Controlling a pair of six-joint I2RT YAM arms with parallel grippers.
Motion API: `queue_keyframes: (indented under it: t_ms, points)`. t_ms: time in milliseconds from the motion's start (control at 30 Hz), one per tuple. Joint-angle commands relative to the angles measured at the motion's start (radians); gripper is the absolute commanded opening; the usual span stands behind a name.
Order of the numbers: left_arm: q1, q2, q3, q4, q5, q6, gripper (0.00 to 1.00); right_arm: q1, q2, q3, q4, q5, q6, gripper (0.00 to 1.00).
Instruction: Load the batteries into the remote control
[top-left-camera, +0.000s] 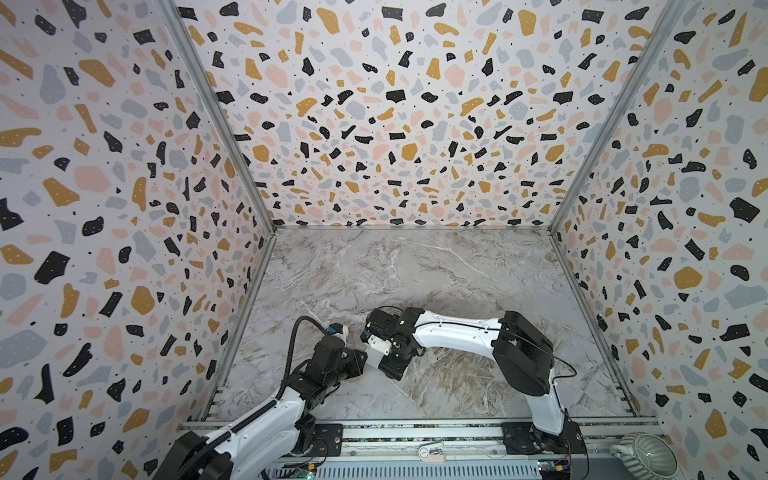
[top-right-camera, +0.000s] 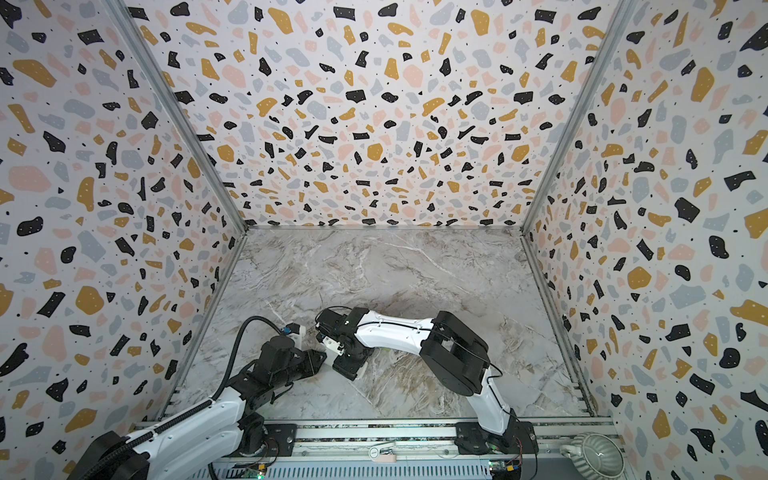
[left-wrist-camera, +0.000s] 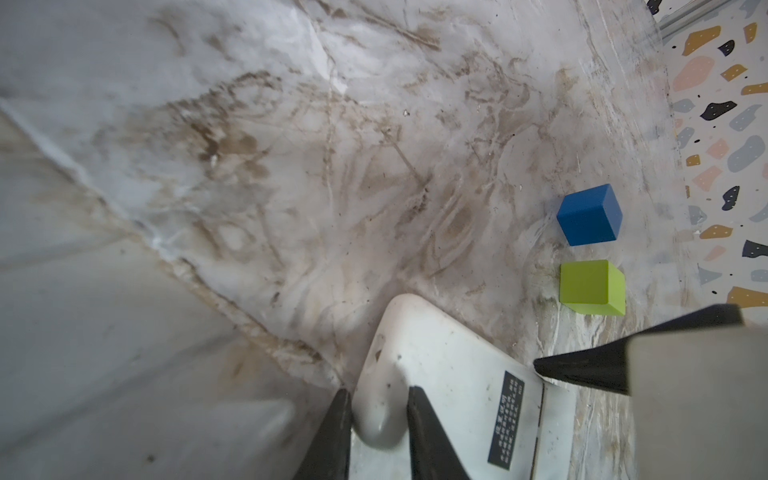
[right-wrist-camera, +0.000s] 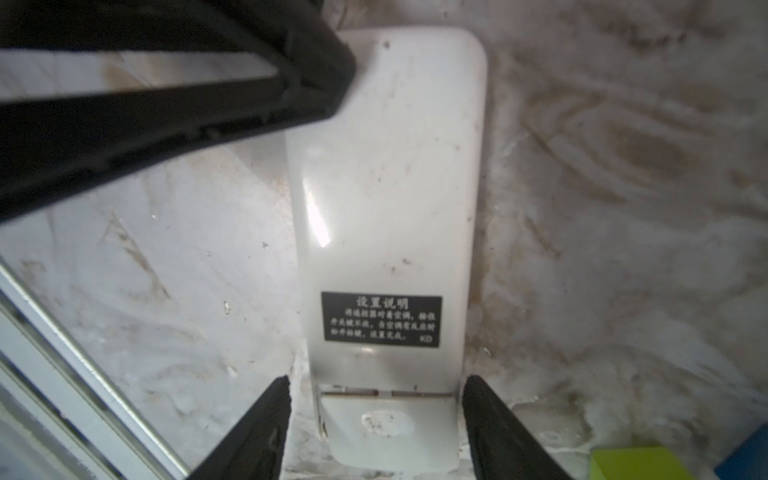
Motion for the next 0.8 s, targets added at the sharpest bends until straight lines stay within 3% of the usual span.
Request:
queue_keyframes:
  t_ms: [0,167,467,667,767]
  points:
    - [-0.006,0.001,0.003,-0.007,0.017,0.0,0.25,-0.005,-0.081,-0.022,0.002,0.001,0.024,0.7]
    - [-0.005,-0.007,0.011,-0.023,0.019,0.0,0.25,-0.028,-0.162,-0.092,0.055,0.004,0.05,0.74]
    - [-0.005,-0.036,0.035,-0.074,0.036,-0.004,0.29,-0.082,-0.285,-0.235,0.188,-0.078,0.062,0.73]
    - [-0.006,-0.033,0.093,-0.116,0.024,0.018,0.6,-0.076,-0.289,-0.287,0.256,-0.111,-0.008,0.68]
    - [-0.006,-0.011,0.105,-0.111,0.016,0.023,0.7,-0.076,-0.282,-0.286,0.25,-0.091,-0.032,0.67]
